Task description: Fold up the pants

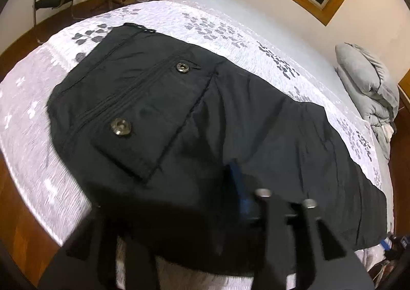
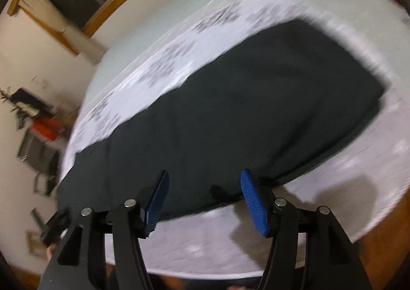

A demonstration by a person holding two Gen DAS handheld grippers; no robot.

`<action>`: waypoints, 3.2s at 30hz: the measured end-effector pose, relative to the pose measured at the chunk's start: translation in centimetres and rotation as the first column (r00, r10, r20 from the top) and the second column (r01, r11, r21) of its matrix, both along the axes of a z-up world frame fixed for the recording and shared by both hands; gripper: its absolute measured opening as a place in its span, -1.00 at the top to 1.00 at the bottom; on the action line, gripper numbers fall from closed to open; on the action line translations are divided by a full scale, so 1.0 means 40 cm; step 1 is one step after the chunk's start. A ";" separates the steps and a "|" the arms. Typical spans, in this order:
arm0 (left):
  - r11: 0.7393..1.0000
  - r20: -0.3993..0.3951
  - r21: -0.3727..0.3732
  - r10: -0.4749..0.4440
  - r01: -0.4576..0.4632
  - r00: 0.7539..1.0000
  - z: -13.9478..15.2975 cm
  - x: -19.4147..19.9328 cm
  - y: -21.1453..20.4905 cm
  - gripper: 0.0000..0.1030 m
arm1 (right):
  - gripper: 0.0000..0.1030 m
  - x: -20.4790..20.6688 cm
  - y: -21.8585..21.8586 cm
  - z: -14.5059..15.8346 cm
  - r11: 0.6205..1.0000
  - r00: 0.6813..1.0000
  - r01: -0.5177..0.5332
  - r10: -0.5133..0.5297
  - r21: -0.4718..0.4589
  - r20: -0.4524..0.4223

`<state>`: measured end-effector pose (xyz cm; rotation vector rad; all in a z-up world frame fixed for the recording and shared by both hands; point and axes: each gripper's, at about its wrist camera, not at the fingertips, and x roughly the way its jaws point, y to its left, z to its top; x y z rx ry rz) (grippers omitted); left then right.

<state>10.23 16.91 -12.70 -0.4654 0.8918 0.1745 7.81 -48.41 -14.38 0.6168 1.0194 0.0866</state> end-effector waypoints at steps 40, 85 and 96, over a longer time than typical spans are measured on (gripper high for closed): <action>0.916 -0.015 0.168 -0.367 0.364 0.930 0.060 -0.073 -0.545 -0.78 | -0.01 -0.031 0.021 0.001 0.952 0.999 -0.012 0.001 -0.305 -0.035; 0.884 -0.090 0.158 -0.431 0.440 0.898 0.009 0.027 -0.630 -0.84 | 0.75 0.043 -0.077 0.223 0.811 0.945 0.315 -0.217 -0.492 0.246; 0.920 -0.064 0.199 -0.331 0.337 0.941 0.082 0.023 -0.556 -0.84 | 0.75 0.077 0.176 0.298 0.820 0.956 0.152 0.021 -0.552 0.294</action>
